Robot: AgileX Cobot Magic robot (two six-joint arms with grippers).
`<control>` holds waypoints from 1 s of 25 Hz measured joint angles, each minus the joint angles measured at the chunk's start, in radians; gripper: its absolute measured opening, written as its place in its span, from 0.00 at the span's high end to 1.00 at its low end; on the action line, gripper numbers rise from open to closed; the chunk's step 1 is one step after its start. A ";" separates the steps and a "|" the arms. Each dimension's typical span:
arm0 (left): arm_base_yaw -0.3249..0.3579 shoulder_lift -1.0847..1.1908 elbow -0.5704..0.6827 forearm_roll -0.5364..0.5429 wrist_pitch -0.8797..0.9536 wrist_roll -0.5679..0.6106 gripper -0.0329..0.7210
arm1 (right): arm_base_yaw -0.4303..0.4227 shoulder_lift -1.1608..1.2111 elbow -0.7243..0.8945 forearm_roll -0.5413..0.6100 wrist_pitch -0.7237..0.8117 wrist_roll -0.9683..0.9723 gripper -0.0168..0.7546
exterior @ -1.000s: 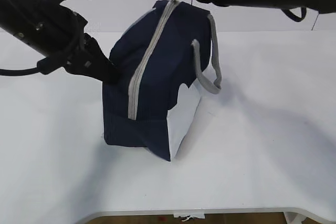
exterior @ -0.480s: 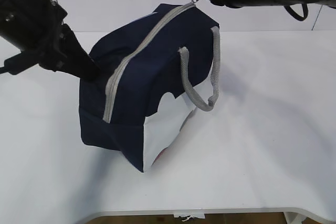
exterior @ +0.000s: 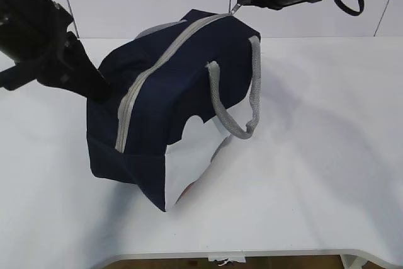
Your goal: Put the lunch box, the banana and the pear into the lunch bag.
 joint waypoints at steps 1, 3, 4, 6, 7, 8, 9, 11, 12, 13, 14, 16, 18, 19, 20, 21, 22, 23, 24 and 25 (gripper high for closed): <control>0.000 0.000 -0.013 -0.009 0.000 0.000 0.89 | -0.002 0.000 -0.027 0.016 0.044 0.000 0.98; 0.000 0.000 -0.013 -0.009 0.000 0.000 0.84 | -0.003 0.000 -0.060 0.026 0.112 0.000 0.98; 0.000 -0.003 -0.073 -0.026 0.009 -0.068 0.65 | -0.003 0.000 -0.072 0.030 0.141 0.000 0.98; 0.000 -0.008 -0.127 -0.044 0.009 -0.084 0.56 | -0.003 0.000 -0.087 0.031 0.174 0.000 0.98; 0.000 -0.008 -0.127 -0.044 0.009 -0.084 0.56 | -0.005 0.000 -0.089 0.032 0.187 0.000 0.98; 0.000 -0.008 -0.164 -0.067 0.009 -0.087 0.42 | -0.005 0.000 -0.092 0.033 0.199 0.000 0.98; 0.000 -0.008 -0.164 -0.067 0.009 -0.087 0.42 | -0.005 0.000 -0.093 0.040 0.204 0.000 0.98; 0.000 0.010 -0.214 -0.137 0.004 -0.090 0.38 | -0.005 0.000 -0.093 0.061 0.213 0.000 0.98; 0.000 0.010 -0.214 -0.137 0.004 -0.090 0.38 | -0.005 0.000 -0.093 0.070 0.215 0.000 0.98; 0.000 0.010 -0.214 -0.137 0.004 -0.090 0.38 | -0.005 0.000 -0.096 0.077 0.217 0.000 0.98; 0.000 0.010 -0.249 -0.198 0.004 -0.092 0.38 | -0.005 0.000 -0.096 0.082 0.220 0.000 0.98; -0.009 0.109 -0.273 -0.231 0.000 -0.094 0.37 | -0.005 0.000 -0.096 0.102 0.229 0.000 0.98; -0.022 0.151 -0.286 -0.240 0.000 -0.094 0.37 | -0.007 0.000 -0.096 0.120 0.241 0.000 0.98; -0.026 0.171 -0.289 -0.244 -0.001 -0.094 0.37 | -0.007 0.000 -0.096 0.131 0.245 0.000 0.98; -0.029 0.175 -0.289 -0.244 -0.001 -0.094 0.37 | -0.007 0.000 -0.098 0.143 0.244 -0.002 0.98; -0.029 0.175 -0.289 -0.246 -0.001 -0.094 0.37 | -0.007 0.000 -0.098 0.154 0.247 -0.002 0.98; -0.044 0.227 -0.295 -0.246 -0.003 -0.094 0.37 | -0.007 0.000 -0.098 0.164 0.247 -0.009 0.98; -0.048 0.246 -0.305 -0.248 -0.003 -0.094 0.37 | -0.007 0.000 -0.098 0.177 0.247 -0.015 0.98; -0.050 0.263 -0.317 -0.248 -0.003 -0.094 0.38 | -0.007 0.000 -0.098 0.188 0.250 -0.019 0.98; -0.050 0.263 -0.317 -0.248 -0.003 -0.094 0.38 | -0.007 0.000 -0.098 0.194 0.249 -0.022 0.98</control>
